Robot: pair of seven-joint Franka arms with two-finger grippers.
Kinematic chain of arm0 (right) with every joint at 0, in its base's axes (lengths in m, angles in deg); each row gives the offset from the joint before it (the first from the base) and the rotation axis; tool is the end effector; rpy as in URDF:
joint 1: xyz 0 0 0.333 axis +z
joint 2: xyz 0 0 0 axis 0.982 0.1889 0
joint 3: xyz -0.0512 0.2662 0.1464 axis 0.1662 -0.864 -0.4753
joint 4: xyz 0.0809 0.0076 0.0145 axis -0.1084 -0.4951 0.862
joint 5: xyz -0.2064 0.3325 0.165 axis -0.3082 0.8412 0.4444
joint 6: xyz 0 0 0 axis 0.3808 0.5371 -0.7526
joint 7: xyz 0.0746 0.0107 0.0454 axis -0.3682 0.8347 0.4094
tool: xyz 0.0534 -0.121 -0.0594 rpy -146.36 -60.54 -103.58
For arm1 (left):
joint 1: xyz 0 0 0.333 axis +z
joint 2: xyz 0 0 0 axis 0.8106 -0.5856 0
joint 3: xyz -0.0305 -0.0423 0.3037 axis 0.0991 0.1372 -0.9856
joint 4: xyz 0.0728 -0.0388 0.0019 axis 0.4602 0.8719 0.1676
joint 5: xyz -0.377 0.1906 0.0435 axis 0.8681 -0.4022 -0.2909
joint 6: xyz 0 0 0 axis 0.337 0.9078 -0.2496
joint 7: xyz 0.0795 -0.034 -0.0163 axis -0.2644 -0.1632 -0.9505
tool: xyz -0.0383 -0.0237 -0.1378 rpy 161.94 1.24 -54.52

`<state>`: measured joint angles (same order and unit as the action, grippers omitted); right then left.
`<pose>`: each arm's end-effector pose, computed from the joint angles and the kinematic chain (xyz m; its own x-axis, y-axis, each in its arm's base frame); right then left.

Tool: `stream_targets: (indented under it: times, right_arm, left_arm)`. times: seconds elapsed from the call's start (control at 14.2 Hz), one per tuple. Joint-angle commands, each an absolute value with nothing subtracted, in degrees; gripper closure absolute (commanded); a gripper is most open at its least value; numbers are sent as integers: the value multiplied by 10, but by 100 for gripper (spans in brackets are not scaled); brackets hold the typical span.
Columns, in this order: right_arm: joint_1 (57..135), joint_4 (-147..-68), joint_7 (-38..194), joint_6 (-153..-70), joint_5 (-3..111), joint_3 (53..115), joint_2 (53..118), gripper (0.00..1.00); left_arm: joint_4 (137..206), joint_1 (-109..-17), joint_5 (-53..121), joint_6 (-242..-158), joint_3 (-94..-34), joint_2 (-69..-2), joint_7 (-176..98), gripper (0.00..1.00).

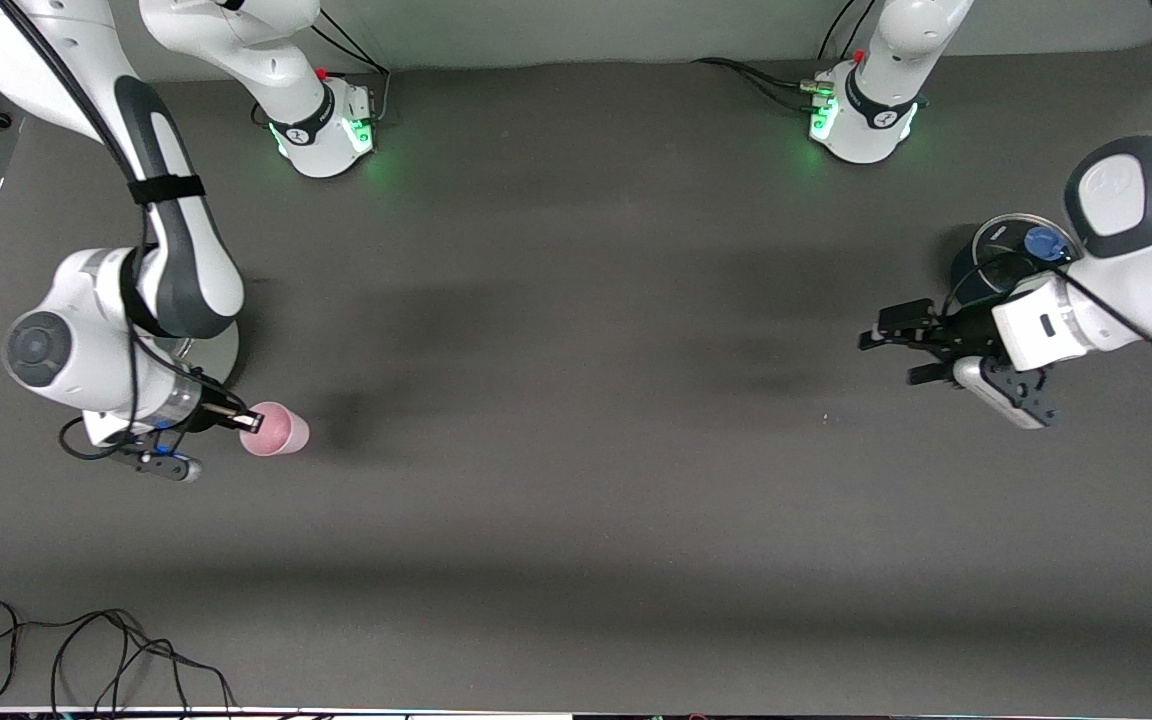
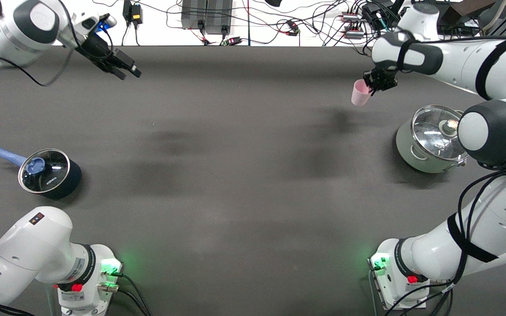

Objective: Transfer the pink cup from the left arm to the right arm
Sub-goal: 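Carry the cup with the right gripper and lower it beside the pot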

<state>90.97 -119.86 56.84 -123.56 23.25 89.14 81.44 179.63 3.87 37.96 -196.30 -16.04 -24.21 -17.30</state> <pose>0.6286 0.0203 0.2355 0.9475 -0.3140 -0.0603 -0.3147 -0.9492 -0.0024 0.6076 -0.0865 0.3946 0.9554 -0.2891 0.0610 -0.2875 -0.8620 0.4175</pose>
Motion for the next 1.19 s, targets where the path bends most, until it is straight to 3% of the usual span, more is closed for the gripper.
stream_targets:
  times: [0.0,0.35,0.42,0.56,0.63,1.12]
  right_arm:
    - [927,-1210,578,-1260,227,895,824,100]
    - [928,-1238,578,-1325,227,895,852,100]
    - [929,-1238,578,-1324,227,895,852,76]
    - [933,-1238,578,-1324,227,895,846,18]
    - [933,-1238,578,-1322,227,895,844,6]
    - [933,-1231,578,-1246,226,898,757,0]
  left_arm:
    - [1770,35,293,-1917,-156,-225,-267,0]
    - [1686,35,231,-1778,-159,-222,-366,0]
    - [1672,35,216,-1757,-159,-221,-375,0]
    - [1652,40,196,-1730,-163,-222,-384,0]
    - [1647,43,186,-1719,-164,-222,-392,0]
    - [1653,67,148,-1709,-157,-178,-402,0]
